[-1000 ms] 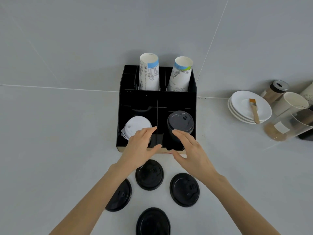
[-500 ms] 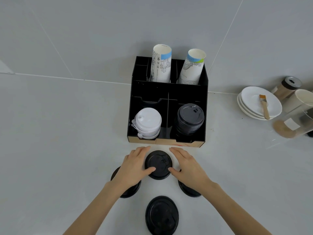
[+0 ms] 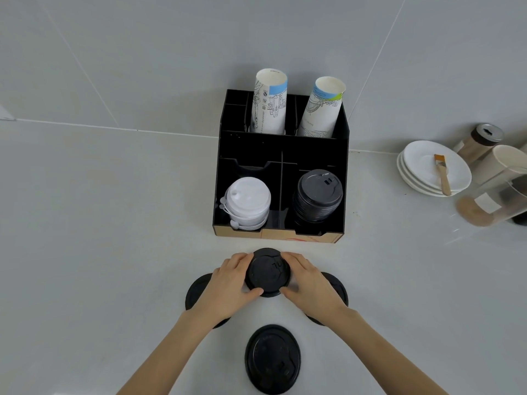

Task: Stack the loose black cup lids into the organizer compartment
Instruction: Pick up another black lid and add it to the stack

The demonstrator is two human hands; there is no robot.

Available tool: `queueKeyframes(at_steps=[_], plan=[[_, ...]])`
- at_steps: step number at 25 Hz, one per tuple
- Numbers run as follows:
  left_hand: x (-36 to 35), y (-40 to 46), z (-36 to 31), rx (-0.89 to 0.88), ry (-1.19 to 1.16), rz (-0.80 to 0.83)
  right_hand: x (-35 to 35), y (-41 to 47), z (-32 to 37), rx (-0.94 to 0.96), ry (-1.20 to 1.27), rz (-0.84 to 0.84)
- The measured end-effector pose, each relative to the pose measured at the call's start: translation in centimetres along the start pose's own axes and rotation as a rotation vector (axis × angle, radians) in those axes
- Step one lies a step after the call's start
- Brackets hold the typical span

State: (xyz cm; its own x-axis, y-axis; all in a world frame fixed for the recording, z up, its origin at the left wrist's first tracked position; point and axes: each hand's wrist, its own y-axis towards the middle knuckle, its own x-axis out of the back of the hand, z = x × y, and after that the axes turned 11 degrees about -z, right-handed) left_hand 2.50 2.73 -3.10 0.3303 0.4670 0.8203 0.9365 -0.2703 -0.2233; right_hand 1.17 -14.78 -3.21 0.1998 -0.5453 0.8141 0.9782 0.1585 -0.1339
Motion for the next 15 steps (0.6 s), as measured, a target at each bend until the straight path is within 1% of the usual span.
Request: queueKeyframes(at_steps=[6,15], plan=[[1.0,-0.1,-1.2,-0.07,-0.087,-0.058,2.0,-0.5,0.1,0.012,0.085,-0.077],[3.9,1.7,-4.6,-0.193,-0.182,-0.235,7.4,-0.4,0.3,0.08,0.117,-0.261]])
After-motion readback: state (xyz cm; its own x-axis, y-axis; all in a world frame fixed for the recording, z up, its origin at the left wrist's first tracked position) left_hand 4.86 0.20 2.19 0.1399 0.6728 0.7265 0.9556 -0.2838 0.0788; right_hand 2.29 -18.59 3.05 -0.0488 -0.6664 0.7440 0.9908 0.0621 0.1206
